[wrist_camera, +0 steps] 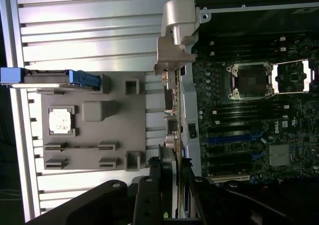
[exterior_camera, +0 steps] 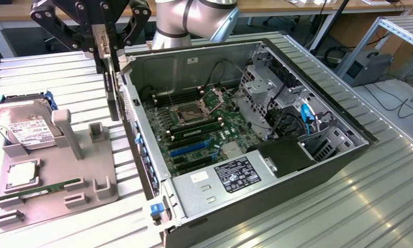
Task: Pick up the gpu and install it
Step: 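Pick up the gpu and move the gpu toward the slot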
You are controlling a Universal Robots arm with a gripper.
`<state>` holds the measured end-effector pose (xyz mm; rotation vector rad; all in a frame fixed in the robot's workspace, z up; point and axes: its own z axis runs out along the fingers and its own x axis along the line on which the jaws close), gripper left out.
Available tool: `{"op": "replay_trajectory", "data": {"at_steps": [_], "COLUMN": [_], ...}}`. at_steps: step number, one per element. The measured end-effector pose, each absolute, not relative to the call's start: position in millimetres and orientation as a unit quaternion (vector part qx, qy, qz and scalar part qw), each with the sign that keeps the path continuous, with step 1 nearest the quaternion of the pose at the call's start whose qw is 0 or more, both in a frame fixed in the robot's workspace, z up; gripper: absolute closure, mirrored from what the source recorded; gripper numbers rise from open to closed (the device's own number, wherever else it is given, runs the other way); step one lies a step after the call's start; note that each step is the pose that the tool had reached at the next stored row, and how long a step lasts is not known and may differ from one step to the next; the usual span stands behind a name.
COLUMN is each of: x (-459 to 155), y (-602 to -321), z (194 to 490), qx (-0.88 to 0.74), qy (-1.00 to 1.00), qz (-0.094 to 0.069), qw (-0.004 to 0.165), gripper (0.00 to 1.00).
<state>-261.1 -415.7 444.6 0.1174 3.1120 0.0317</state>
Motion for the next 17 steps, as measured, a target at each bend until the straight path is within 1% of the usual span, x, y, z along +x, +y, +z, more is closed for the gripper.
{"op": "replay_trajectory", "data": {"at_steps": [17], "x": [-250.9], "y": [-415.7], "z": [444.6], "qx": [0.038], "qy": [0.999], "qz": [0.010], "qw": [0.014], "gripper": [0.73]}}
